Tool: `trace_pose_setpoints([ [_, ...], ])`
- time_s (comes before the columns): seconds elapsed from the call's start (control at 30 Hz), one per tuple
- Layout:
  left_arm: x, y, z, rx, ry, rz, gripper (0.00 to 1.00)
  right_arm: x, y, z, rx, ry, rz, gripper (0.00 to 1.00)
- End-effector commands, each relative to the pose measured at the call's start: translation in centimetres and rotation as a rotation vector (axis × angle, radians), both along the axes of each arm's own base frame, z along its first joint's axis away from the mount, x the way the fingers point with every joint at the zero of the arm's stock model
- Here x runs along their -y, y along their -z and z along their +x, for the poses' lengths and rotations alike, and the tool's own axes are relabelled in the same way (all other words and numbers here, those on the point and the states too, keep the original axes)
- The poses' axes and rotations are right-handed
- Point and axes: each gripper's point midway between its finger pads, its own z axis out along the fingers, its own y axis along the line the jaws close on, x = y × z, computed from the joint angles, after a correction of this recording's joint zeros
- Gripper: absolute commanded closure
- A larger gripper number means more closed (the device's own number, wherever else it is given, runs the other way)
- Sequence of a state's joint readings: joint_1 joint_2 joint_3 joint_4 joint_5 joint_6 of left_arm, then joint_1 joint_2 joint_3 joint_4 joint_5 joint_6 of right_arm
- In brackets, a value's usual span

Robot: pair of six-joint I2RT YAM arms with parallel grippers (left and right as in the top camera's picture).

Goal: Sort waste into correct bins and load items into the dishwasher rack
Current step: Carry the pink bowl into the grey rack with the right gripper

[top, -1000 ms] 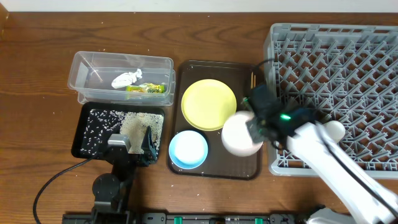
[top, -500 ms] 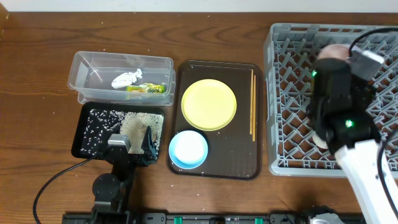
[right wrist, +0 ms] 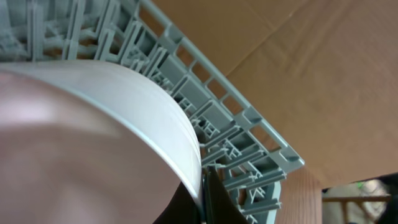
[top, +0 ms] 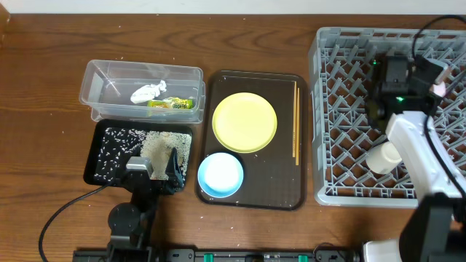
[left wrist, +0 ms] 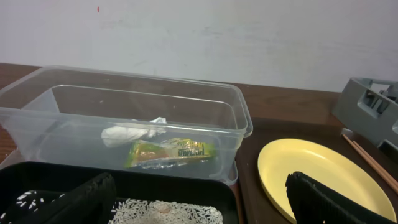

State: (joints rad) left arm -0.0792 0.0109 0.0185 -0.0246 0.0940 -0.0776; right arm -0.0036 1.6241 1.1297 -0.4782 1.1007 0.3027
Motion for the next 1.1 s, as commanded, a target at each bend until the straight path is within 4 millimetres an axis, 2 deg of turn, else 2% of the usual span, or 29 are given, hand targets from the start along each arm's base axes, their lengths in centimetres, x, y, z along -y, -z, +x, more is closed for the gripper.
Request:
trace_pose_setpoints([
  [0.0, 0.0, 1.5, -0.1, -0.044, 0.003, 0.009, 0.10, -0.7, 0.5, 0.8, -0.104, -0.037, -0.072, 0.99],
  [0.23, 0.0, 1.5, -0.1, -0.044, 0.003, 0.009, 0.10, -3.0, 2.6, 2.4, -0.176, -0.104, -0.104, 0.99],
  [0.37, 0.0, 1.5, -0.1, -0.044, 0.003, 0.009, 0.10, -4.6, 3.5, 2.6, -0.223, -0.148, -0.113, 0.99],
  [0.57, 0.0, 1.5, -0.1, -0.044, 0.003, 0.009, 0.10, -6.0, 3.9, 2.3, -0.261, -0.180, -0.115, 0.97],
  [0.6, 0.0, 1.5, -0.1, -0.044, 0.003, 0.008, 0.10, -6.2, 4.0, 2.2, -0.275, -0.187, -0.116, 0.95],
  [0.67, 0.0, 1.5, -0.1, -0.044, 0.003, 0.008, 0.10, -6.9, 4.4, 1.9, -0.312, -0.213, -0.112, 0.82],
  [0.77, 0.0, 1.5, -0.1, -0.044, 0.003, 0.008, 0.10, -8.4, 5.1, 2.0, -0.335, -0.269, -0.078, 0.51],
  [0.8, 0.0, 1.5, -0.1, -0.044, 0.003, 0.008, 0.10, -9.0, 5.4, 2.2, -0.335, -0.293, -0.058, 0.47],
  [0.93, 0.0, 1.5, -0.1, -0.044, 0.003, 0.009, 0.10, -13.2, 6.3, 3.1, -0.310, -0.447, 0.097, 0.39],
  [1.07, 0.0, 1.5, -0.1, -0.044, 0.003, 0.009, 0.10, -18.4, 5.7, 3.6, -0.269, -0.621, 0.240, 0.36],
])
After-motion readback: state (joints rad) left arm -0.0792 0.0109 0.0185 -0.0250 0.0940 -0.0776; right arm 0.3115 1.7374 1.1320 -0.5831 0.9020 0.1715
